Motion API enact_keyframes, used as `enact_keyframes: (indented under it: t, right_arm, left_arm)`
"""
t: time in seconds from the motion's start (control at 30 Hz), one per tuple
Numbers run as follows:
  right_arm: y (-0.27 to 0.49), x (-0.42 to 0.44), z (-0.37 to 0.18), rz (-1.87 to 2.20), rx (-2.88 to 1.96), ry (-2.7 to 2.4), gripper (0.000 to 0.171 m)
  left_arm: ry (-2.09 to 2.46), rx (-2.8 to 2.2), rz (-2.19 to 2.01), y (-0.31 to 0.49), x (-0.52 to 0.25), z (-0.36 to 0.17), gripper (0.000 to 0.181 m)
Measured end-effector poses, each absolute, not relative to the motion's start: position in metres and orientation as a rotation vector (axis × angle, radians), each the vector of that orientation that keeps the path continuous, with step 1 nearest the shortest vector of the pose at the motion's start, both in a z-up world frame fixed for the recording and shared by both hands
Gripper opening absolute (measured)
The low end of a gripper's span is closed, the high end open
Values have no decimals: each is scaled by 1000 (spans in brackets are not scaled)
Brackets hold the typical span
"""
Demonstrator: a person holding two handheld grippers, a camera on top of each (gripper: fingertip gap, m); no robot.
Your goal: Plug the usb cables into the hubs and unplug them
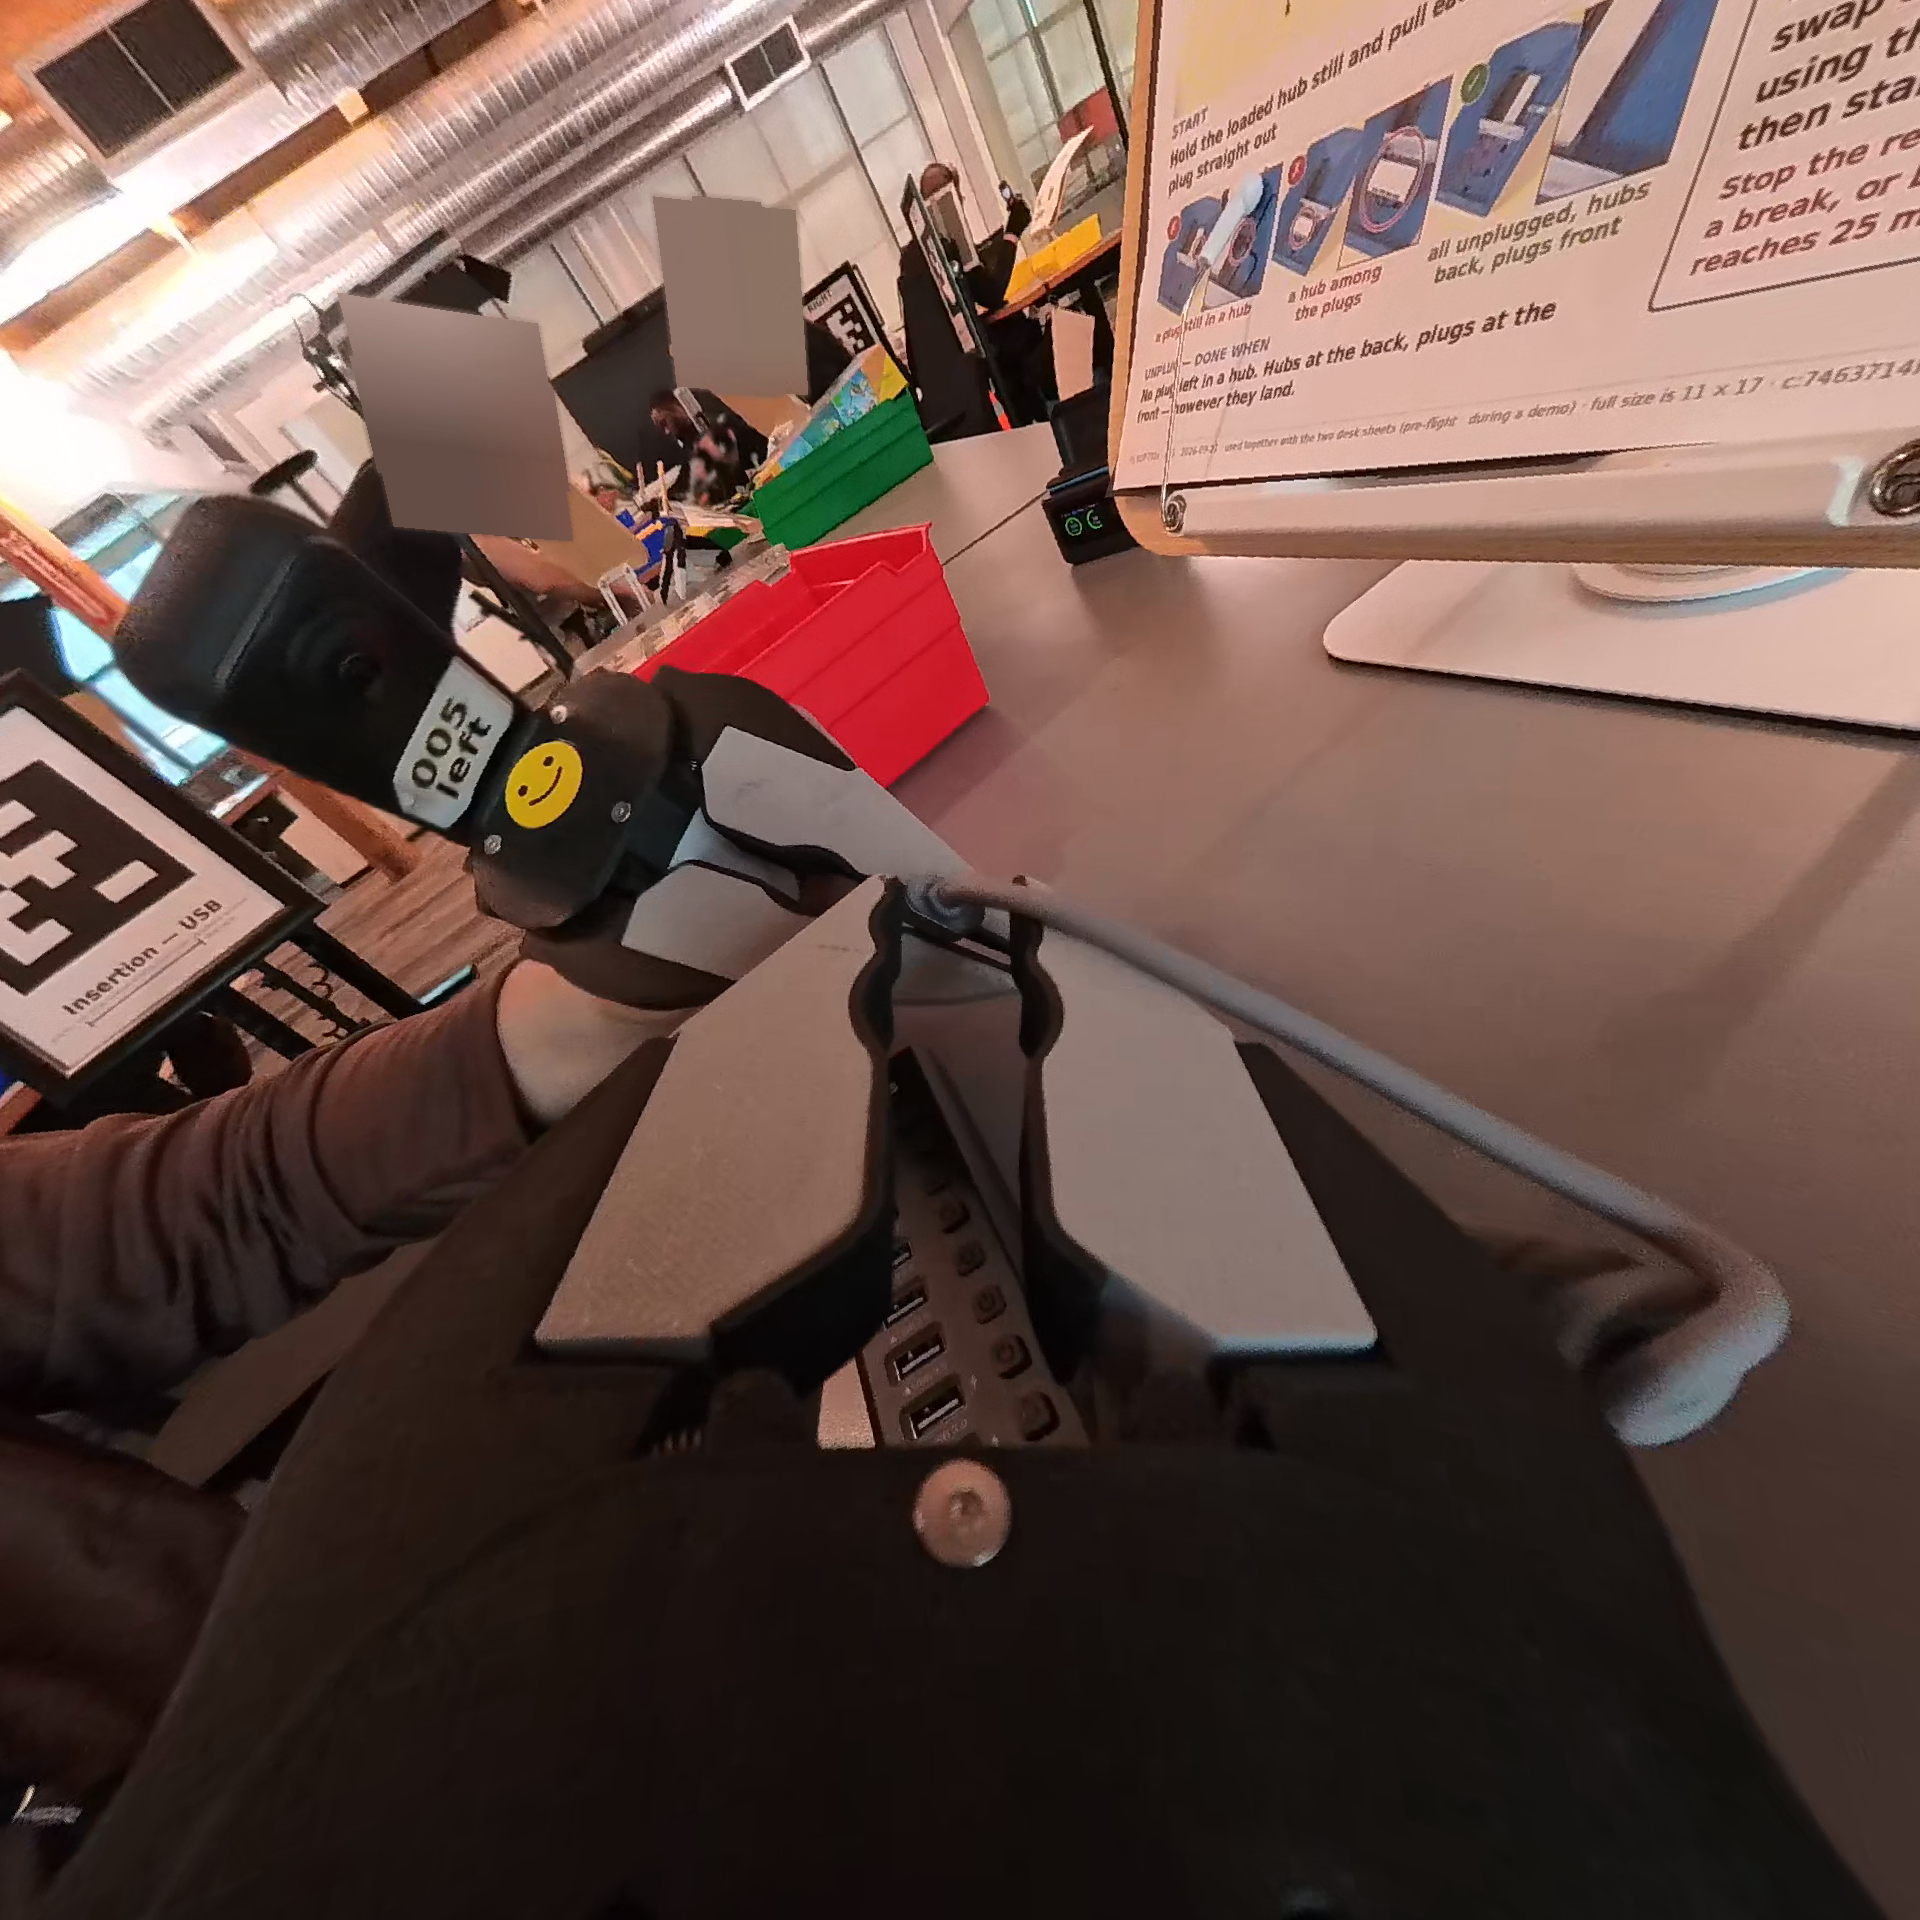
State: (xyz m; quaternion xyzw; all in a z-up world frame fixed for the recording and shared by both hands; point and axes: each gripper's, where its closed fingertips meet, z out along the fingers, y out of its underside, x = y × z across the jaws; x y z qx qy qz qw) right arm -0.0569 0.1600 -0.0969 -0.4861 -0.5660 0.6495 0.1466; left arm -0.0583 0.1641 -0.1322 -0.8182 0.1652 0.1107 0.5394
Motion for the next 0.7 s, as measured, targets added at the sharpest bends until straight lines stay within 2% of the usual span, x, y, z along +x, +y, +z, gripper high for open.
enact_keyframes:
  t: [0.13, 0.33, 0.7]
  right_arm:
    - [159, -57, -99, 1868, -1407, -1641, 18]
    - [157, -56, -99, 1859, -1399, -1655, 10]
    - [157, -57, -104, 1823, -1401, -1676, 9]
  left_arm:
    - [453, -1955, 371, 165, -59, -137, 1]
    - [508, -1951, 498, 165, -61, -138, 2]
    - [452, -2000, 354, 166, -60, -145, 1]
